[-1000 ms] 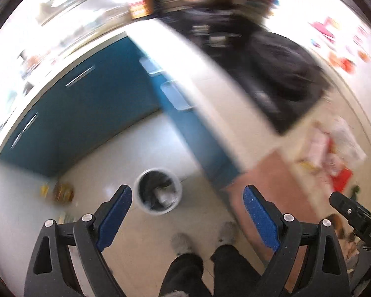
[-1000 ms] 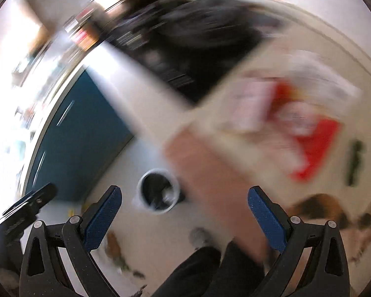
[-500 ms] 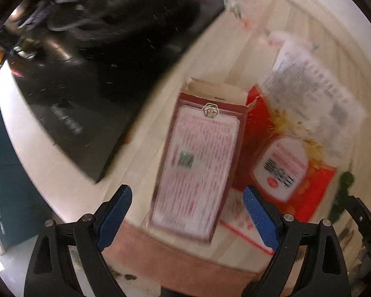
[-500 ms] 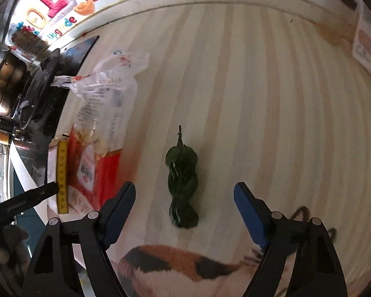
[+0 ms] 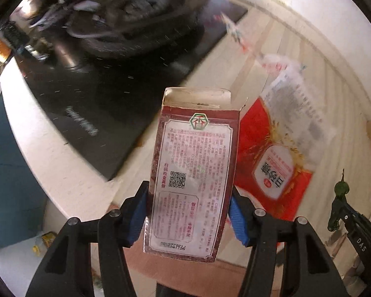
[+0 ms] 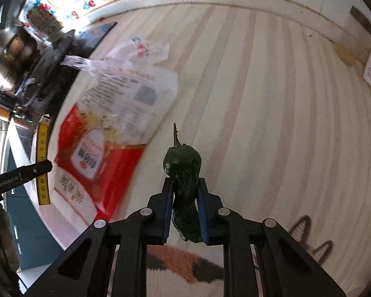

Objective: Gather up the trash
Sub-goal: 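Grasp the red-brown box with the left gripper while right gripper grasps the green pepper, then carry box and pepper to the bin and open both grippers over it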

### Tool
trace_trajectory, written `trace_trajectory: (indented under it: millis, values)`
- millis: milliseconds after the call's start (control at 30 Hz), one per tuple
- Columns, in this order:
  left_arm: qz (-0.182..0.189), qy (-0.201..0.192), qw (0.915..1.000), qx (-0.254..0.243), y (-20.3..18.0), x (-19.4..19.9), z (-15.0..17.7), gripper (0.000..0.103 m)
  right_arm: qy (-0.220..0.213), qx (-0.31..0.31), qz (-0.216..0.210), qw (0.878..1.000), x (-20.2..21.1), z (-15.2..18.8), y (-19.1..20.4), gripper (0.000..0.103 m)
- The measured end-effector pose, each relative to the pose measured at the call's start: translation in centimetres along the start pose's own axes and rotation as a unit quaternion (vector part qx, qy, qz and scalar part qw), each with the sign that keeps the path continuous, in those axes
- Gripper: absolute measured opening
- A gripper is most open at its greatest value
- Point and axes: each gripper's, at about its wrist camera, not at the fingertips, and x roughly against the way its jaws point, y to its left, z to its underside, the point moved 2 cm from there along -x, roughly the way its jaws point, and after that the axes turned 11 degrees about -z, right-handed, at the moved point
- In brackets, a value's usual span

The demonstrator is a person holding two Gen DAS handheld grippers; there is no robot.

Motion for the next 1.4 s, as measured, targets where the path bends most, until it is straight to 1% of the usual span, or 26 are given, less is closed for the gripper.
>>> trace_trajectory:
  millis: [100,133,233,333,400,467,500,533,600,700,733,800,833,867,900,933,967,1000,1033,1067,1133,1233,1300,1333,1367,1400]
  values:
    - [0.007,-0.026,0.9993,0.027,2.4,2.7,1.5,0.056,-0.006,0.005,-0.016,1.0,1.8,0.5,1.7,0.019]
    - [0.01,-0.035,0.9986,0.04,3.5,3.6,2.5,0.056,-0.007,0.01,-0.022,1.0,2.4,0.7,2.7,0.019]
    - [0.017,-0.047,0.996,0.075,7.0,5.0,5.1,0.056,-0.007,0.044,-0.046,0.998,3.2,0.8,6.9,0.019]
    - [0.012,-0.048,0.9916,0.12,11.2,5.3,8.0,0.056,0.005,0.084,-0.078,0.993,3.5,2.3,11.9,0.019]
    - [0.003,-0.042,0.9872,0.154,14.4,5.1,10.4,0.056,0.02,0.11,-0.101,0.989,2.4,3.2,15.6,0.019]
    - [-0.003,-0.029,0.9819,0.187,18.1,4.2,13.1,0.056,0.042,0.146,-0.124,0.981,0.6,5.2,20.1,0.019]
    - [-0.006,-0.022,0.979,0.203,19.6,3.7,14.4,0.055,0.052,0.16,-0.132,0.977,-0.6,6.0,22.0,0.019]
    - [-0.011,-0.011,0.9748,0.222,21.9,2.9,16.3,0.055,0.067,0.177,-0.14,0.972,-1.9,7.2,24.1,0.019]
    - [-0.015,0.007,0.9677,0.252,24.9,1.3,19.0,0.055,0.097,0.205,-0.154,0.962,-4.9,9.7,27.9,0.019]
    - [-0.011,0.05,0.9505,0.306,29.7,-3.7,23.6,0.055,0.143,0.243,-0.166,0.945,-10.5,14.0,32.8,0.019]
    - [-0.007,0.063,0.945,0.321,30.9,-5.5,24.9,0.055,0.157,0.256,-0.167,0.939,-12.8,15.7,34.2,0.019]
    - [0.006,0.088,0.9349,0.344,32.6,-9.5,26.7,0.055,0.183,0.267,-0.164,0.932,-17.5,18.2,36.3,0.019]
    - [0.014,0.108,0.9266,0.36,33.6,-12.7,27.8,0.055,0.195,0.274,-0.159,0.928,-20.4,19.8,37.3,0.019]
    - [0.025,0.12,0.9207,0.37,34.4,-15.1,28.6,0.055,0.202,0.279,-0.155,0.926,-22.7,21.0,37.9,0.019]
    - [0.039,0.133,0.9144,0.38,34.9,-17.6,29.3,0.055,0.212,0.282,-0.149,0.924,-25.2,22.4,38.2,0.019]
    - [0.052,0.151,0.9047,0.395,35.8,-21.2,30.3,0.055,0.223,0.281,-0.144,0.922,-28.1,23.9,38.4,0.019]
    - [0.063,0.158,0.8991,0.403,36.2,-23.5,30.9,0.055,0.233,0.278,-0.139,0.921,-31.1,25.3,38.5,0.019]
    - [0.078,0.17,0.892,0.411,36.6,-27.1,31.5,0.055,0.243,0.277,-0.136,0.92,-33.6,26.3,38.6,0.019]
    - [0.082,0.177,0.8884,0.416,37.0,-29.1,31.9,0.055,0.252,0.274,-0.13,0.919,-36.7,27.4,38.4,0.019]
    - [0.088,0.184,0.8856,0.417,37.3,-32.2,32.3,0.055,0.259,0.272,-0.126,0.918,-39.2,28.6,37.9,0.019]
    - [0.096,0.196,0.881,0.42,37.6,-37.0,32.7,0.055,0.275,0.269,-0.119,0.915,-44.5,30.8,37.2,0.019]
    - [0.104,0.216,0.8729,0.425,38.0,-44.0,33.5,0.056,0.297,0.265,-0.11,0.911,-51.6,33.3,36.1,0.019]
    - [0.12,0.233,0.8636,0.431,37.9,-48.2,34.3,0.055,0.307,0.262,-0.104,0.909,-55.7,35.0,35.2,0.019]
    - [0.122,0.236,0.8626,0.43,38.0,-49.1,34.4,0.056,0.309,0.261,-0.1,0.909,-56.9,35.5,34.9,0.019]
    - [0.122,0.24,0.8635,0.426,38.1,-50.4,34.8,0.056,0.314,0.26,-0.098,0.908,-58.4,35.6,34.1,0.019]
    - [0.12,0.244,0.8652,0.421,38.0,-51.7,35.1,0.056,0.318,0.26,-0.096,0.907,-60.0,36.4,33.8,0.019]
